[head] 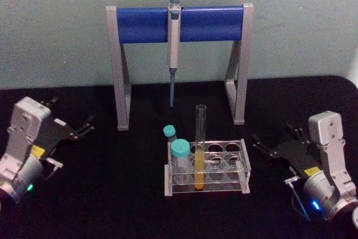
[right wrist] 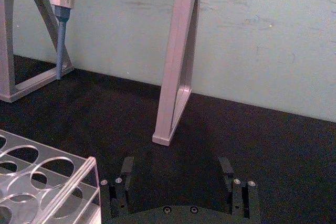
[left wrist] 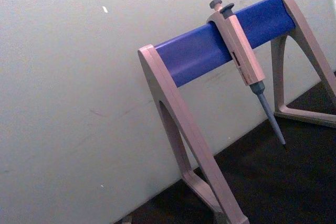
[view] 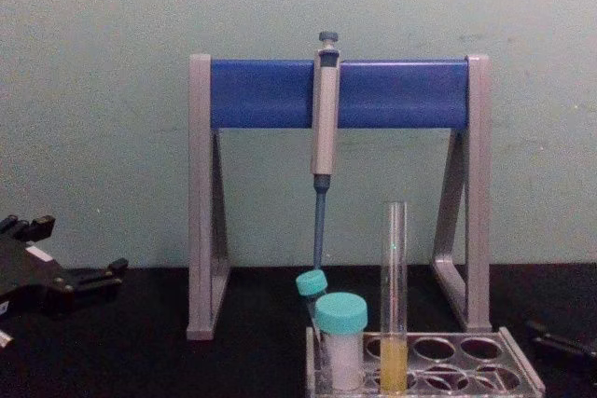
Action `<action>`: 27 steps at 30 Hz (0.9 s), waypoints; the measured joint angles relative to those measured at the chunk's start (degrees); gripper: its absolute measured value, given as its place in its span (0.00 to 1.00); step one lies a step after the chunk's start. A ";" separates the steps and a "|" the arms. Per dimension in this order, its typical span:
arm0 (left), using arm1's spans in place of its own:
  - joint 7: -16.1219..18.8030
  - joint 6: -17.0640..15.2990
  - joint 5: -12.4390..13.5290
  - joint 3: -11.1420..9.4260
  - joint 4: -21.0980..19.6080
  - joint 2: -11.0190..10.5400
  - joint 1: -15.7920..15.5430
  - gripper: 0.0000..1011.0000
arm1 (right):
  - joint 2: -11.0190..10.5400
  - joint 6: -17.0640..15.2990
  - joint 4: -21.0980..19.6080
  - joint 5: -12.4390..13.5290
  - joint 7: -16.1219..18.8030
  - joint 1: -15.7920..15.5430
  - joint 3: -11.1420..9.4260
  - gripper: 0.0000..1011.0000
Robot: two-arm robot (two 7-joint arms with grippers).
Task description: Pick up the test tube from the test tube rack, shake it, then place it back into the test tube rack.
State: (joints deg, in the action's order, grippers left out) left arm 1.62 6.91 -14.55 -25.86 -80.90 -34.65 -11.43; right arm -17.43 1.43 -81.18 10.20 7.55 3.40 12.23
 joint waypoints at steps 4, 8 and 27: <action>0.00 0.00 0.01 0.00 0.00 0.00 0.00 0.99 | -0.02 0.02 -0.01 0.01 -0.02 -0.01 0.02 0.99; 0.00 0.00 0.00 0.00 0.00 0.00 0.00 0.99 | -0.04 0.04 -0.04 0.03 -0.05 -0.03 0.03 0.99; 0.00 0.00 0.00 0.00 0.00 0.00 0.00 0.99 | -0.06 0.07 -0.06 0.10 -0.07 -0.04 0.02 0.99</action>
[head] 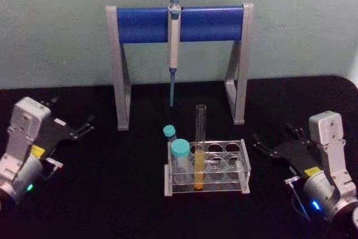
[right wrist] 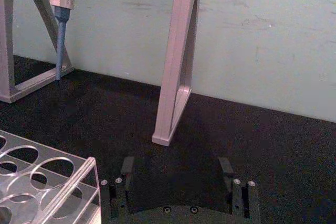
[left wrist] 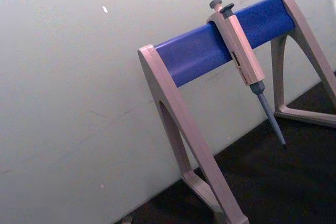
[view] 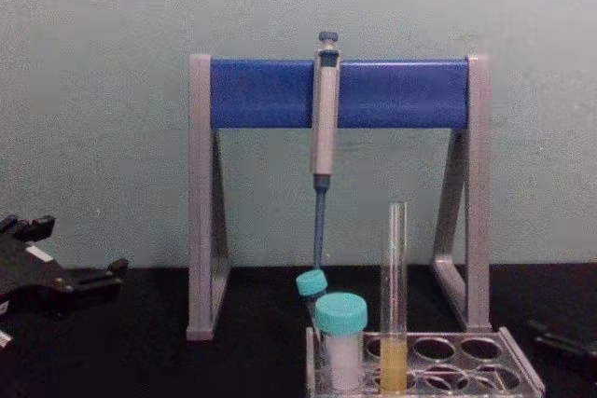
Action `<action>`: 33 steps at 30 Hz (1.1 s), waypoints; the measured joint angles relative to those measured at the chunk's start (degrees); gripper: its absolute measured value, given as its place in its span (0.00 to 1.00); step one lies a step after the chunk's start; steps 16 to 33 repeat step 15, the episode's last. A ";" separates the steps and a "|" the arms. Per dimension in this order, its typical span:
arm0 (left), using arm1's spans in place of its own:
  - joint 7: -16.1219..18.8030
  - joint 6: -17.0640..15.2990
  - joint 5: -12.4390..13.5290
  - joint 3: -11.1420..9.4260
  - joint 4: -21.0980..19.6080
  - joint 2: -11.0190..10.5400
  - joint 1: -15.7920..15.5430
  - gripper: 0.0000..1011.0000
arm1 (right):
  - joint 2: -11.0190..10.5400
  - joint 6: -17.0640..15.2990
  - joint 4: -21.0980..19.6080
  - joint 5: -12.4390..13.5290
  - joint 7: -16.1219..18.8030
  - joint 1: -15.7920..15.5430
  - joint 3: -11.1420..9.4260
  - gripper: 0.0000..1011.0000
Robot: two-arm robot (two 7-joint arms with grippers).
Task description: Pick up the test tube from the test tube rack, shake it, then place it back into the test tube rack.
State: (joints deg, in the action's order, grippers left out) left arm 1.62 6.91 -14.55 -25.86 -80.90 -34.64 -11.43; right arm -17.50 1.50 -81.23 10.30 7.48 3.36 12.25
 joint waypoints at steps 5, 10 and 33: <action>0.00 0.00 0.00 0.00 0.00 0.00 0.00 0.99 | 0.00 0.00 0.00 0.00 0.00 0.00 0.00 0.99; 0.00 0.00 0.00 0.00 0.00 0.00 0.00 0.99 | 0.00 0.00 0.00 0.00 0.00 0.00 0.00 0.99; 0.00 0.00 0.00 0.00 0.00 0.00 0.00 0.99 | 0.00 0.00 0.00 0.00 0.00 0.00 0.00 0.99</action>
